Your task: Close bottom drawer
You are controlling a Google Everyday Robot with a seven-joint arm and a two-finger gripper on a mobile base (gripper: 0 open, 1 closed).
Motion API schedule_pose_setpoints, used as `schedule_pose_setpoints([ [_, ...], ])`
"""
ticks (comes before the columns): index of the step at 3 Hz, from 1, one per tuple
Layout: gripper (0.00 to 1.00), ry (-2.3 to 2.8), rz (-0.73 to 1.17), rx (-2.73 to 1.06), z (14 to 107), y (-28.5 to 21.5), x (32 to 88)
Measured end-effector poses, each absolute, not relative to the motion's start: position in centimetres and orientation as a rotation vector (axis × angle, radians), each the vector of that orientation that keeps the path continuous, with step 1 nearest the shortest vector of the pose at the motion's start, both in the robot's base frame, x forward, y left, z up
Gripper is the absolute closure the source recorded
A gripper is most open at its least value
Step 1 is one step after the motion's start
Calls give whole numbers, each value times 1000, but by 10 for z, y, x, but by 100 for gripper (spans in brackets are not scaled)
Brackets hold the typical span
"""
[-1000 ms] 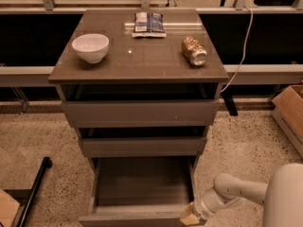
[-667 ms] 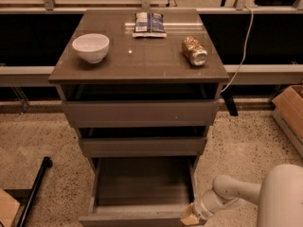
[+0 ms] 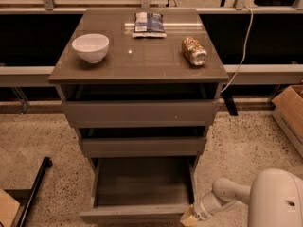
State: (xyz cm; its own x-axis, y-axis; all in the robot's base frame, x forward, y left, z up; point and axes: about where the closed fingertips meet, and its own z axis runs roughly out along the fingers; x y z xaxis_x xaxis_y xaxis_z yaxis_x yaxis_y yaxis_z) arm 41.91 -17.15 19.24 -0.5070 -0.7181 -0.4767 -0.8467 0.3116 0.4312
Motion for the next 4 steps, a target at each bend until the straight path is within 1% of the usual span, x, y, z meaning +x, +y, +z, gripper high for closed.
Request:
schedule_pose_setpoints([
  [1, 100, 2354, 957, -1391, 185, -168, 432],
  [2, 100, 2350, 959, -1387, 185, -166, 434],
  [3, 100, 2290, 945, -1389, 180, -160, 464],
  [4, 100, 2290, 945, -1389, 181, -161, 462],
])
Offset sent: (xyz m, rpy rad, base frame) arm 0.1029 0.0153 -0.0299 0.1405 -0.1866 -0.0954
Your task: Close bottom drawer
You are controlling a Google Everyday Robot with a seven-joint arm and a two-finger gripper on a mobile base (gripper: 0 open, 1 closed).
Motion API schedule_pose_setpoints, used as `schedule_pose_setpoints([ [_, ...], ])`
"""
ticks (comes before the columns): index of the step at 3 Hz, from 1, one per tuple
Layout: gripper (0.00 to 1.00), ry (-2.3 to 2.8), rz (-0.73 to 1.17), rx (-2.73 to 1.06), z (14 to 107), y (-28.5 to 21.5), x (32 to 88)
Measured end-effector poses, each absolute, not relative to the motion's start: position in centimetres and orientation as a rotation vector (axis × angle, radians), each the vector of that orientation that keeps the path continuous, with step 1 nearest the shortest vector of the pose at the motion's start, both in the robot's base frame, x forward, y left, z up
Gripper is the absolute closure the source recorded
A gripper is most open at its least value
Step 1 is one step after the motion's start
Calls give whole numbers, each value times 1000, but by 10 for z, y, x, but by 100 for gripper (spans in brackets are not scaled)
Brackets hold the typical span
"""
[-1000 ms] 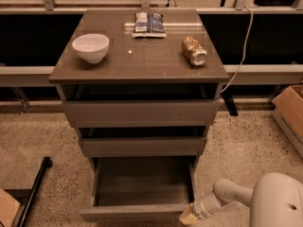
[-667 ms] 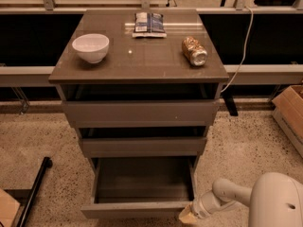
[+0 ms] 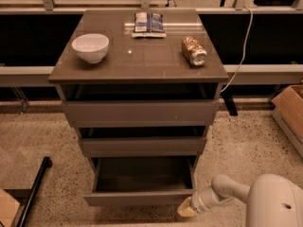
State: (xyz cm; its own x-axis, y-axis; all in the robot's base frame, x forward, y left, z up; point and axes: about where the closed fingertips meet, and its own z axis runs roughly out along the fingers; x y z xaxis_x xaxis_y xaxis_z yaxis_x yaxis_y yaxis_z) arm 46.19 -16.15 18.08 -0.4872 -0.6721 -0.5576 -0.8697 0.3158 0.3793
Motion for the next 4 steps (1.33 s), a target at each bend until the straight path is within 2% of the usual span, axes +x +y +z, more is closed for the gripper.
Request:
schedule_pose_setpoints([
  [2, 100, 2132, 930, -1434, 175, -137, 530],
  [4, 100, 2111, 890, -1366, 171, -131, 536],
])
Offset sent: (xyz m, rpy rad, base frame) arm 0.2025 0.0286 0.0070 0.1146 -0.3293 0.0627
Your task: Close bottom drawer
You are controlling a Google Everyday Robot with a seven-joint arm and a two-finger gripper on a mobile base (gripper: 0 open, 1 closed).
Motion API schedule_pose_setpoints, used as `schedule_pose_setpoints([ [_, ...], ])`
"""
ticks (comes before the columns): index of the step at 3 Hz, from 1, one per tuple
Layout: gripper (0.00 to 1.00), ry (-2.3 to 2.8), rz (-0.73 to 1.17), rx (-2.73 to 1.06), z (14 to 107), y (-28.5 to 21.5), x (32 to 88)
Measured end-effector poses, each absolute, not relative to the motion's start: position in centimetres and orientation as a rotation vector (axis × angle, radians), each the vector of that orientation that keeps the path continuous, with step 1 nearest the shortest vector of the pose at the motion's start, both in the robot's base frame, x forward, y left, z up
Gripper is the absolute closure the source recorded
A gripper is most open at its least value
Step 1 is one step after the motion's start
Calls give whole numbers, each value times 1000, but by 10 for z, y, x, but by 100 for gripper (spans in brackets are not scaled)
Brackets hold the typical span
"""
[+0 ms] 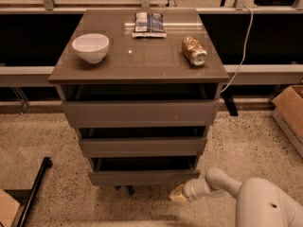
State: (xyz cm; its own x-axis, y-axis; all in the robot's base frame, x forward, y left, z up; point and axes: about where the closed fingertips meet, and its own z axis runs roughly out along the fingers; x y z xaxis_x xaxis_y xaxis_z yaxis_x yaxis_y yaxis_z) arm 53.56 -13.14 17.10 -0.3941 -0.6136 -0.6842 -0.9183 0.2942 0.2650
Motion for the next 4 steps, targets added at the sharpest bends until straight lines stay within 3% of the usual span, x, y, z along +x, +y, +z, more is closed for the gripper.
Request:
schedule_pose_setpoints([
  [3, 100, 1974, 644, -1354, 162, -101, 626],
  [4, 82, 1973, 644, -1355, 160, -98, 627],
])
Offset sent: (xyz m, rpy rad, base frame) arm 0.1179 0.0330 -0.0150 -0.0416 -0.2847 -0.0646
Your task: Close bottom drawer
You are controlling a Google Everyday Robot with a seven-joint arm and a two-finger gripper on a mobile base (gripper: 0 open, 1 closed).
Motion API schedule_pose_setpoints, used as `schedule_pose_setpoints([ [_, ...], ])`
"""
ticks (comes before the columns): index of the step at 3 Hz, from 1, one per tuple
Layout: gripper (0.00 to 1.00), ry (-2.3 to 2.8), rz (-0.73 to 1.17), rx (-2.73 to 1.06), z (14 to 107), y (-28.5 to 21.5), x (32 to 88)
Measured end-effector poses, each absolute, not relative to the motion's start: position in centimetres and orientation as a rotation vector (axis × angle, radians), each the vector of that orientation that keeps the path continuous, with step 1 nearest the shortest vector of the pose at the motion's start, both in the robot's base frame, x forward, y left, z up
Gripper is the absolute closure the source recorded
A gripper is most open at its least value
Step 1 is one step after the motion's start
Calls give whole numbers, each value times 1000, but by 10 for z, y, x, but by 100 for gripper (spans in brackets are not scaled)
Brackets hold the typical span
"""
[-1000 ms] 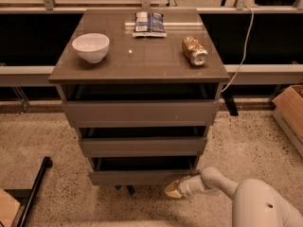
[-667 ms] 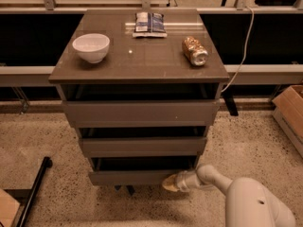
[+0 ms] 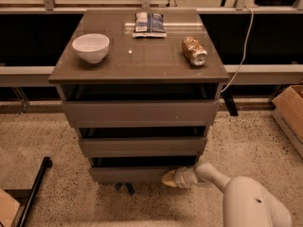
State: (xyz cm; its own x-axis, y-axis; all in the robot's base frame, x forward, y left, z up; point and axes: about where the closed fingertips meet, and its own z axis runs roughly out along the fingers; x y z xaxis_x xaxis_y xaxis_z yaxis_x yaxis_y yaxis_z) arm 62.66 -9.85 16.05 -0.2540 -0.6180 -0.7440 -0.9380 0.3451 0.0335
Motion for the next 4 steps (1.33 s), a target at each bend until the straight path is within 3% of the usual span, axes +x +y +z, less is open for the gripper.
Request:
schedule_pose_setpoints([
  [3, 12, 1971, 660, -1360, 157, -91, 623],
  [4, 0, 1971, 664, -1361, 156, -89, 622],
])
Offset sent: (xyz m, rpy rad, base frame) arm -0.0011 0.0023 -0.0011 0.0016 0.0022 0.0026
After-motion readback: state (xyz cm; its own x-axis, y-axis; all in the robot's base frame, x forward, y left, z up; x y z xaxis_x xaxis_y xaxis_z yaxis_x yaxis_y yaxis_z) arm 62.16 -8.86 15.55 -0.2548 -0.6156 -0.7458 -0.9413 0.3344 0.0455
